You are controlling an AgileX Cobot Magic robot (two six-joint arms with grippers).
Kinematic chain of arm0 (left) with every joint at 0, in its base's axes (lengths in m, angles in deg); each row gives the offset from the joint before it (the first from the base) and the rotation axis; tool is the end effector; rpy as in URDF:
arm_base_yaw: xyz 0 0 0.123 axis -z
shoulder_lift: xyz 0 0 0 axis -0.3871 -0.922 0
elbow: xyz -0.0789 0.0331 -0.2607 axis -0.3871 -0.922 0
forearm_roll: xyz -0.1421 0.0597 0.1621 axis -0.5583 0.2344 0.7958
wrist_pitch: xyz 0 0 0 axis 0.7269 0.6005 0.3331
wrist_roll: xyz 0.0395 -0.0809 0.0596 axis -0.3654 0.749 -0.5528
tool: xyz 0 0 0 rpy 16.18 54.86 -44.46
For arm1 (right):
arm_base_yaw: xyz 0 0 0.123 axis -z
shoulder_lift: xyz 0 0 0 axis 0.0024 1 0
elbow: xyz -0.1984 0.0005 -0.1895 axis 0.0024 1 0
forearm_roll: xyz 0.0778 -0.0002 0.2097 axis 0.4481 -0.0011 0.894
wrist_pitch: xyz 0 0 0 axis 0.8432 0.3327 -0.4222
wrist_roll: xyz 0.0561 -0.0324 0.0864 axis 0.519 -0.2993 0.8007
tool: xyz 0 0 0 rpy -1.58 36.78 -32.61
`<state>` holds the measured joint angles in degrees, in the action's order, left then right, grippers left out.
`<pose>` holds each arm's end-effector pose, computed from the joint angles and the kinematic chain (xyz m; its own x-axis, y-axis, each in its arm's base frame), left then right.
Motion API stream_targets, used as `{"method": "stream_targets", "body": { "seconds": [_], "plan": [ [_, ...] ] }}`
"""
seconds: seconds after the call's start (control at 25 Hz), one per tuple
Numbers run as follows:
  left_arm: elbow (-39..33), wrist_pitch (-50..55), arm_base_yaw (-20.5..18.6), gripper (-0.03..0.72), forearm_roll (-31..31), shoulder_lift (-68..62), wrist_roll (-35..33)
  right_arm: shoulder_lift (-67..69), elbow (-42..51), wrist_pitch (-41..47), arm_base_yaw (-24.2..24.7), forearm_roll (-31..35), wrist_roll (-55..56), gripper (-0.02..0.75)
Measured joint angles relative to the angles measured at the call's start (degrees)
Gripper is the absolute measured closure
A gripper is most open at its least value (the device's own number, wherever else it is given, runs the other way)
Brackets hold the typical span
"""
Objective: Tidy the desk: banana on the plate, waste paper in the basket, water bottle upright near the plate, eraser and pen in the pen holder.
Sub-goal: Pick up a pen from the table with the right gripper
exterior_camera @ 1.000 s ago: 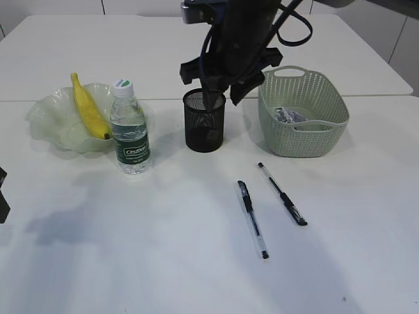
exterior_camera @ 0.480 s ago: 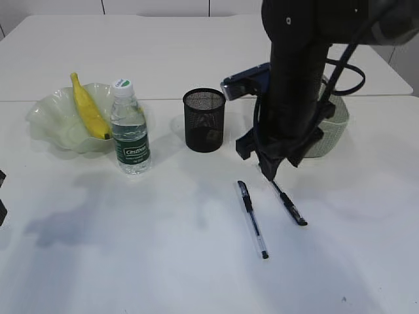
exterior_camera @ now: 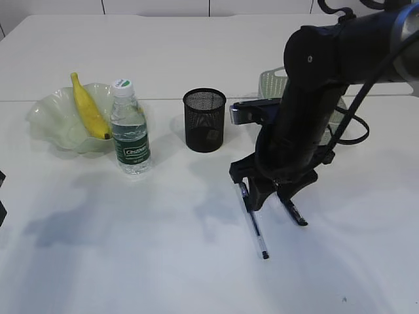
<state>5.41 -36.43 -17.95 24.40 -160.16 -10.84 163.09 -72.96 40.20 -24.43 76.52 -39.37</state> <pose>0.2222 -0.0317 0.2118 -0.9779 -0.0459 -0.2039 -0.0164 0.9894 -0.1443 0.3177 0.1542 0.1766 -0.9496 -0.3050 -0.0721 -0.3111 0.9452 0.0988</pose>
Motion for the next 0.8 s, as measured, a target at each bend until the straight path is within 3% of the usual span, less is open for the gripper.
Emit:
{"method": "stream_targets", "body": {
  "seconds": [0.32,0.8],
  "plan": [
    [0.0,0.0,0.0,0.295,0.0,0.0,0.0,0.2,0.1,-6.7,0.0,1.7,6.0,0.360],
    [0.0,0.0,0.0,0.297,0.0,0.0,0.0,8.6,-5.8,-5.7,0.0,1.4,8.4,0.402]
  ]
}}
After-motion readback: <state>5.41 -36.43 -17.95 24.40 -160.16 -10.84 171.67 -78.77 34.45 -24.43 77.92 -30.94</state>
